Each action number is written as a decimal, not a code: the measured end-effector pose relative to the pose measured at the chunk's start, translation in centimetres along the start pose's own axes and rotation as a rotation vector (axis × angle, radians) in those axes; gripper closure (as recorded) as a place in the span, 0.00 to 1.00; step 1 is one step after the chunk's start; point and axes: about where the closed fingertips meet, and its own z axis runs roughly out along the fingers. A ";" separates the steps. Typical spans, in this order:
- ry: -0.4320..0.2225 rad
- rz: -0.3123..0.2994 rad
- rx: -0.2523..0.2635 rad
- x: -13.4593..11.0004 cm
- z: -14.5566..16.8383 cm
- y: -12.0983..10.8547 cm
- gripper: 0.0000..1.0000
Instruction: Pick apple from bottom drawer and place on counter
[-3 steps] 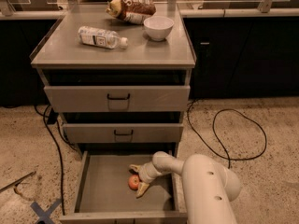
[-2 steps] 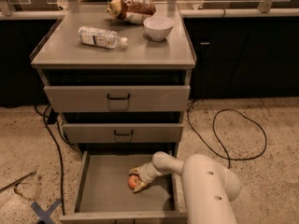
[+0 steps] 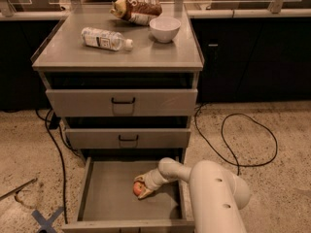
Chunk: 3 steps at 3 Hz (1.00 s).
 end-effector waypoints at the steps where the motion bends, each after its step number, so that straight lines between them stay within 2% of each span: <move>1: 0.001 -0.002 0.000 -0.1 -0.1 0.0 1.00; 3: 0.022 -0.033 -0.002 -2.4 -2.0 -0.9 1.00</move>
Offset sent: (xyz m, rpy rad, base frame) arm 0.0000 0.0000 0.0000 0.0000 0.0000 0.0000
